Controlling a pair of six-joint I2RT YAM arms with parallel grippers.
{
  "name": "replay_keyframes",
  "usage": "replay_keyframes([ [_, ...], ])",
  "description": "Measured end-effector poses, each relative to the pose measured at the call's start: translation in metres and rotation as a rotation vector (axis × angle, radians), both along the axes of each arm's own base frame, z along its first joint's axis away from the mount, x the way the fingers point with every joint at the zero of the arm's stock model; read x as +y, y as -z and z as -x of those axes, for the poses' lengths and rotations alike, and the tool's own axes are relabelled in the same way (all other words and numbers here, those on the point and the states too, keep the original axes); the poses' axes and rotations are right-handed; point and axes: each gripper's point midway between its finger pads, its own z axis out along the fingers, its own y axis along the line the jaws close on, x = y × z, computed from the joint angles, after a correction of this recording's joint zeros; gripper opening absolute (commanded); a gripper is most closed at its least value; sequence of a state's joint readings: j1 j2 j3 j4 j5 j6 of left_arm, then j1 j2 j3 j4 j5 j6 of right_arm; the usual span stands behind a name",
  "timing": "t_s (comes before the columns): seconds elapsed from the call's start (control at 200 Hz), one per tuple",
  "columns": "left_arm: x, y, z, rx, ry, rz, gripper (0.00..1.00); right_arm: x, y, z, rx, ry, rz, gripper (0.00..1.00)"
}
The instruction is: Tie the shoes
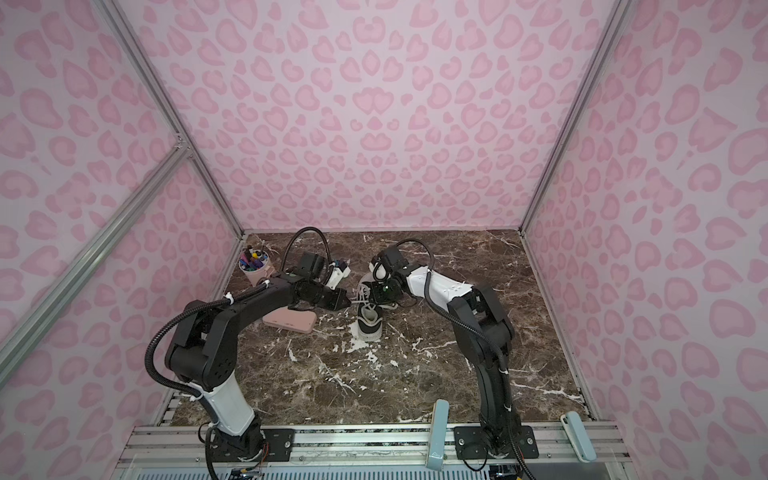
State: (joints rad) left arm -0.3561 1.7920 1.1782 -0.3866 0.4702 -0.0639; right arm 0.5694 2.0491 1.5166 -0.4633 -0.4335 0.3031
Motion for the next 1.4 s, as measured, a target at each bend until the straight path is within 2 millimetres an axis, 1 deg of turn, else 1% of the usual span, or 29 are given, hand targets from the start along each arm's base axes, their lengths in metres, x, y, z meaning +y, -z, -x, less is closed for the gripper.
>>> replay_keyframes([
  [0.38,0.015,0.010,-0.006,0.023,-0.099,-0.039,0.04,-0.001,0.000,-0.001,0.000,0.003,0.006,0.25],
  [0.555,0.015,0.015,-0.007,0.033,-0.105,-0.039,0.04,-0.001,0.001,-0.001,0.000,0.003,0.007,0.25],
  [0.605,0.013,0.018,-0.006,0.042,-0.101,-0.036,0.05,-0.001,0.001,-0.001,0.000,0.004,0.008,0.25],
  [0.635,0.011,0.020,-0.004,0.048,-0.095,-0.036,0.08,-0.001,0.001,-0.001,0.000,0.004,0.007,0.26],
  [0.725,0.007,0.025,-0.001,0.063,-0.081,-0.033,0.32,-0.001,0.000,0.000,0.002,0.002,0.004,0.27],
  [0.745,0.007,0.025,-0.001,0.066,-0.081,-0.033,0.35,-0.001,0.000,0.000,0.003,0.001,0.001,0.27],
  [0.755,0.007,0.025,-0.001,0.066,-0.080,-0.034,0.40,0.000,-0.001,0.000,0.003,0.000,0.000,0.27],
  [0.765,0.007,0.026,0.000,0.067,-0.080,-0.034,0.42,0.000,-0.001,0.000,0.004,0.000,-0.001,0.27],
  [0.865,0.005,0.025,0.000,0.064,-0.083,-0.028,0.54,0.001,-0.006,0.001,0.000,-0.004,-0.015,0.29],
  [0.925,0.008,0.023,0.000,0.060,-0.096,-0.024,0.59,0.002,-0.011,0.001,-0.007,-0.005,-0.027,0.29],
  [0.975,0.012,0.019,-0.001,0.055,-0.120,-0.021,0.61,0.002,-0.016,0.001,-0.015,-0.004,-0.034,0.29],
  [1.055,0.017,0.004,-0.008,0.014,-0.152,0.000,0.63,0.003,-0.022,0.001,-0.020,-0.004,-0.047,0.29],
  [1.105,0.017,-0.005,-0.014,-0.009,-0.173,0.019,0.63,0.003,-0.024,0.001,-0.023,-0.003,-0.051,0.29],
  [1.22,0.015,-0.017,-0.028,-0.033,-0.188,0.033,0.63,0.003,-0.026,0.000,-0.026,-0.001,-0.055,0.29],
  [1.315,0.008,-0.019,-0.039,-0.036,-0.180,0.051,0.63,0.002,-0.026,0.000,-0.025,0.000,-0.055,0.29],
  [1.4,0.003,-0.016,-0.042,-0.025,-0.169,0.056,0.61,0.002,-0.026,-0.001,-0.021,0.005,-0.058,0.29],
])
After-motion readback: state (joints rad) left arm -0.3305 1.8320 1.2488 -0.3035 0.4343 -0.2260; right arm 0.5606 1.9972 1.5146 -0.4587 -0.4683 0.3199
